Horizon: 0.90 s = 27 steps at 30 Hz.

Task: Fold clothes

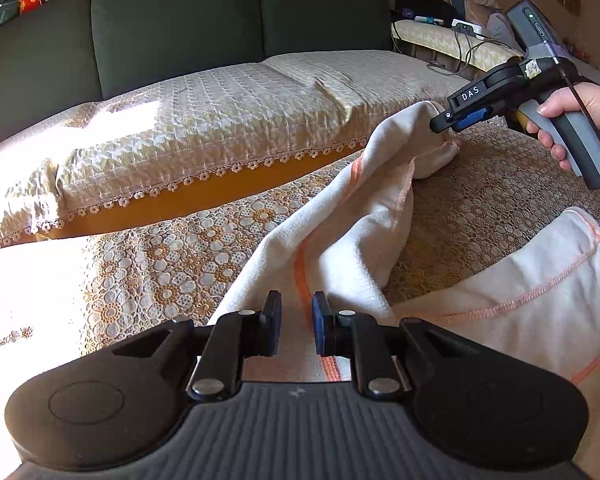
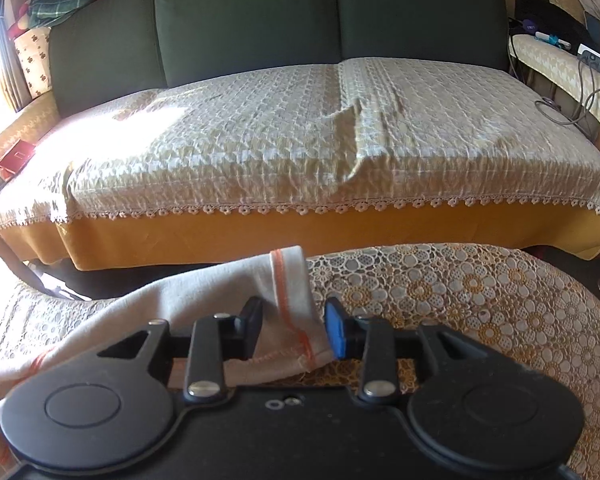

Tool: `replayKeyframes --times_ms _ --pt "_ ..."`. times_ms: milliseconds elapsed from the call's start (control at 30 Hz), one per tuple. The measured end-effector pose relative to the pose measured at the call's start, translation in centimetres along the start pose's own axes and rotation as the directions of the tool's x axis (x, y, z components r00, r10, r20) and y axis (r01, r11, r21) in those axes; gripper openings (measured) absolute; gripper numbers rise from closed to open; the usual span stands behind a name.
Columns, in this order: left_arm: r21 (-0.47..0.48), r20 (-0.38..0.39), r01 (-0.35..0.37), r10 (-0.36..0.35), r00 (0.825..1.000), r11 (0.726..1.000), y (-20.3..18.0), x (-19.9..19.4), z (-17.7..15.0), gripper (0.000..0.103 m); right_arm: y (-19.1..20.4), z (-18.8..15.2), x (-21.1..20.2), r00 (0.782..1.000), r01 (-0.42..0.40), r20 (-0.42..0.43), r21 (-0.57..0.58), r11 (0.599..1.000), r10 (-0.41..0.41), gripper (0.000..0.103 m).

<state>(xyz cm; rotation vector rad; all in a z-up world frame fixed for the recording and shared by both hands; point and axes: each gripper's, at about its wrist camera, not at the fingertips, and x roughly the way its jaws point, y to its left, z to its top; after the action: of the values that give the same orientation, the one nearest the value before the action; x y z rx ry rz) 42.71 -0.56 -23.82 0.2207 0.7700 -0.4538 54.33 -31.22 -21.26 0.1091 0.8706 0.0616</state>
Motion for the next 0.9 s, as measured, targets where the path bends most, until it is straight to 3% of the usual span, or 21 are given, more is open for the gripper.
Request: replayKeyframes --times_ms 133,300,433,567,733,833,900 --pt "-0.002 -0.016 0.001 -0.001 1.0 1.0 0.2 0.9 -0.3 0.014 0.2 -0.5 1.4 0.999 0.002 -0.053 0.027 1.0 0.0 0.103" --pt "-0.022 0.006 0.037 -0.037 0.999 0.999 0.0 0.4 -0.3 0.014 -1.0 -0.6 1.1 0.997 -0.042 -0.056 0.073 0.996 0.047 0.103" --pt "0.003 0.0 0.024 -0.024 1.0 1.0 -0.5 0.4 -0.3 0.014 -0.4 -0.9 1.2 0.997 -0.043 -0.064 0.03 0.999 0.045 0.103" --pt "0.011 0.021 0.045 -0.045 0.999 0.999 -0.5 -0.1 -0.3 0.014 -0.6 -0.9 1.0 0.997 -0.032 -0.067 0.087 0.996 0.038 0.103" --pt "0.053 0.025 0.113 -0.114 0.993 0.992 -0.6 -0.4 -0.5 0.014 -2.5 -0.4 -3.3 0.993 -0.121 0.028 0.17 0.978 0.118 0.103" --pt "0.065 0.046 0.15 -0.153 0.987 0.987 -0.9 -0.8 -0.3 0.014 -4.1 0.4 -6.0 0.994 -0.102 0.063 0.165 0.981 0.093 0.103" --pt "0.079 0.043 0.133 -0.137 0.99 0.988 -1.2 -0.3 0.0 0.014 -5.4 1.1 -7.2 0.994 -0.083 0.081 0.147 0.986 0.072 0.103"
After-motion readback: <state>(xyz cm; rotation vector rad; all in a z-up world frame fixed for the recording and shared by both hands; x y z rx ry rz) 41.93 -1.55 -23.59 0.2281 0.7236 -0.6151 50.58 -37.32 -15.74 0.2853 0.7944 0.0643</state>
